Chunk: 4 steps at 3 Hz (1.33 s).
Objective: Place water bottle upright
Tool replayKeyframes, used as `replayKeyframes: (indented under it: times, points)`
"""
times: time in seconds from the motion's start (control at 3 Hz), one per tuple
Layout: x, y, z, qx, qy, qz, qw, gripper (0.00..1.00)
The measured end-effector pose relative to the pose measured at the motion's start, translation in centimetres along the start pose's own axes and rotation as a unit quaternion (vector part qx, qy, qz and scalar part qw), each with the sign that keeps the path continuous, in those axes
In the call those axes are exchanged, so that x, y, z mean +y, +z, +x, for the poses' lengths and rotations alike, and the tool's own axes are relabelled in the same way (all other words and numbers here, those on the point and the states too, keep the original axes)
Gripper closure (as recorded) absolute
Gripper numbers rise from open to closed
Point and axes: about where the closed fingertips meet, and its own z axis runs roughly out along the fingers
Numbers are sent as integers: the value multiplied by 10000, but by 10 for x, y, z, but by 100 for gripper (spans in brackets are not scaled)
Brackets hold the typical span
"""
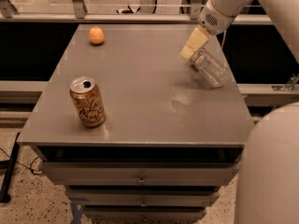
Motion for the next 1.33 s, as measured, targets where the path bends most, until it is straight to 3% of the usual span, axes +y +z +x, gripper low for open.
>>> replayKeyframes:
  times: [1.0,1.33]
  points:
    - [-26,59,-7,359,670,270,9967,0]
    - [-33,64,3,494,791,385,9949,17]
